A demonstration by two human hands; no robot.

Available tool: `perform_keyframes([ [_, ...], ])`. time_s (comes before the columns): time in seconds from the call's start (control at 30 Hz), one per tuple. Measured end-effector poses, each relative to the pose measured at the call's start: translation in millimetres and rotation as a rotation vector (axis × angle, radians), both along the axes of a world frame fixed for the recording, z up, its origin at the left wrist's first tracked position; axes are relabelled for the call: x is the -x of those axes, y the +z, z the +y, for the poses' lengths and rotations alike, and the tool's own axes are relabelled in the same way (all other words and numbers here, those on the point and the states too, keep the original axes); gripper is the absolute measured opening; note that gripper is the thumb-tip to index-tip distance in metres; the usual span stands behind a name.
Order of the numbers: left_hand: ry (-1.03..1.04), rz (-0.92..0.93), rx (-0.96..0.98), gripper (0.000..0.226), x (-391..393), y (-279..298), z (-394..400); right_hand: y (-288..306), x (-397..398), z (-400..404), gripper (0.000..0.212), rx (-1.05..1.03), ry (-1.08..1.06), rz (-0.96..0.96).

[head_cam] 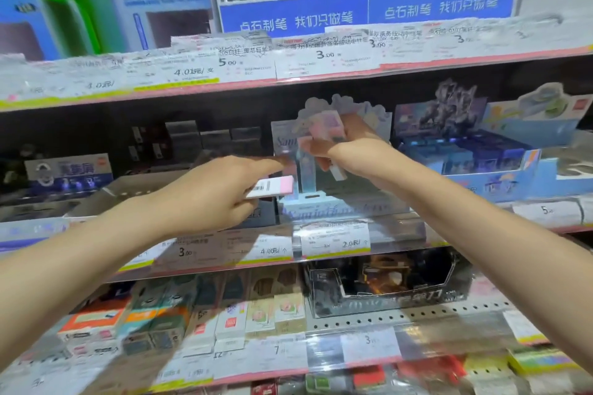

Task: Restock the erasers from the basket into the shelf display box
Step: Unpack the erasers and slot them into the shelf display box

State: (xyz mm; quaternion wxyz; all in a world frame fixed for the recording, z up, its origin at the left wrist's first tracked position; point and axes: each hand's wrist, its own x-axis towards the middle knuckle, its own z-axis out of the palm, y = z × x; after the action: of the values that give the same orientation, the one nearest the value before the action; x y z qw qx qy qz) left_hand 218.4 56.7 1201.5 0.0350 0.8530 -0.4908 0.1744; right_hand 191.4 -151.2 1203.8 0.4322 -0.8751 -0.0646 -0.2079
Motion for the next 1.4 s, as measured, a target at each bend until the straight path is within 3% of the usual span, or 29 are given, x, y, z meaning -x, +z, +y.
perform_keyframes([
  [0.27,0.018,0.070,-0.008,0.063,4.2,3.1,-1.2,-11.7,-6.5,-10.5,0.036,0.058,0.033,-0.024],
  [0.43,0.036,0.094,-0.006,0.063,8.6,4.6,-2.5,-21.9,-3.1,-12.8,0.035,-0.025,0.062,-0.126],
  [0.5,0.049,0.111,-0.008,0.062,9.6,5.3,-4.0,-24.8,-0.1,-11.5,0.012,-0.027,0.098,-0.145],
  [0.6,0.085,0.103,-0.033,0.062,10.4,5.9,-4.2,-26.6,3.5,-12.7,0.021,0.025,0.100,-0.221],
  [0.7,0.083,0.105,-0.033,0.062,10.1,5.5,-5.2,-24.0,10.0,-13.7,0.006,0.105,0.111,-0.233],
  [0.8,0.056,0.109,-0.018,0.058,9.1,5.0,-4.9,-24.6,11.2,-10.3,0.029,0.136,0.137,-0.185],
  [0.97,0.020,0.136,0.023,0.044,11.6,4.1,-3.4,-21.7,11.1,-9.9,0.035,-0.001,0.053,-0.046],
  [1.17,0.048,0.092,0.021,0.055,16.9,3.9,-4.8,-13.1,17.1,-17.0,0.028,0.019,0.028,0.033],
  [1.27,0.179,-0.049,0.023,0.061,20.6,-1.9,-7.4,-9.9,26.2,-14.9,0.028,-0.175,0.165,-0.015],
  [1.4,0.037,-0.109,0.245,0.043,33.4,-3.3,-9.3,-11.7,36.1,-10.6,0.027,-0.318,0.304,-0.032],
])
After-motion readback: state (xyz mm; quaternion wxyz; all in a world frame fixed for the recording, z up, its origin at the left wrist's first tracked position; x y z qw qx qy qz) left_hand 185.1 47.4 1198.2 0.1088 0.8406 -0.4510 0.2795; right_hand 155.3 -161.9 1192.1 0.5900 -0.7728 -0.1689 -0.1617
